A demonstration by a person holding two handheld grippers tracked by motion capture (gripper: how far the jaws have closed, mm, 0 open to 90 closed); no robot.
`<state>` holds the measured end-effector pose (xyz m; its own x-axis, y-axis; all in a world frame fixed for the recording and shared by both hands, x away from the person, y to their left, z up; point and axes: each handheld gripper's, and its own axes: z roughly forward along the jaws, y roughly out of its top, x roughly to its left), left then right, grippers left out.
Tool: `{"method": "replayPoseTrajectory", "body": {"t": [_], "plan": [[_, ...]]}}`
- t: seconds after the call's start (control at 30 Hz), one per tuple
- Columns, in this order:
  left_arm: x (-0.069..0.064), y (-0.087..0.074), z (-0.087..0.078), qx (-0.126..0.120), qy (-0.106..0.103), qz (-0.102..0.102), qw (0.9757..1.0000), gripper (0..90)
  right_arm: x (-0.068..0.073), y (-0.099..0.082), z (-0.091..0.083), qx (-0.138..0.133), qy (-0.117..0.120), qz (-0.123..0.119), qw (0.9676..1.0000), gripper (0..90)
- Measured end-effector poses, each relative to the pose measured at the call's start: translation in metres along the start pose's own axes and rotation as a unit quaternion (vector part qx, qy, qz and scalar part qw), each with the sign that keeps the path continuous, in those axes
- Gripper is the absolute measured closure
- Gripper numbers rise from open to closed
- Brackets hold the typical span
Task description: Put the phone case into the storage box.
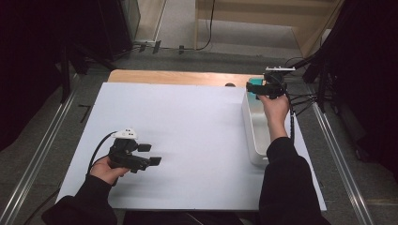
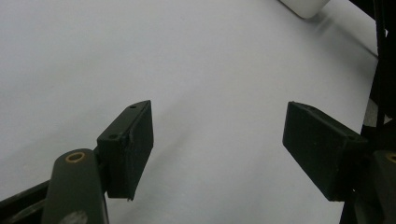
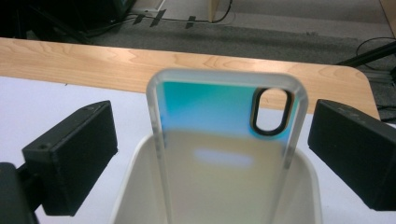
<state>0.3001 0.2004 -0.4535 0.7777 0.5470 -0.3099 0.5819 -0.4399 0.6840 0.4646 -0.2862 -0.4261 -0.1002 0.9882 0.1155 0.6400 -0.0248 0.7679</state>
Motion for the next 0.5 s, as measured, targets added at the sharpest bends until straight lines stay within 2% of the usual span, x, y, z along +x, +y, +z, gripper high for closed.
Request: {"method": "replayPoseTrajectory", "body": {"t": [0.27,0.43,0.5], "plan": [[0.000,0.000,0.000,-0.002,-0.001,-0.002,1.0000,24.2,0.002,0.015,-0.012,0.000,0.004,-0.007,1.0000,0.3],[0.000,0.000,-0.002,0.002,-0.001,-0.002,1.0000,24.2,0.004,0.022,-0.020,0.009,0.020,-0.009,0.9997,0.3],[0.000,0.000,-0.001,-0.005,-0.003,-0.004,1.0000,24.2,0.004,0.024,-0.024,0.014,0.024,-0.015,0.9995,0.4]]}}
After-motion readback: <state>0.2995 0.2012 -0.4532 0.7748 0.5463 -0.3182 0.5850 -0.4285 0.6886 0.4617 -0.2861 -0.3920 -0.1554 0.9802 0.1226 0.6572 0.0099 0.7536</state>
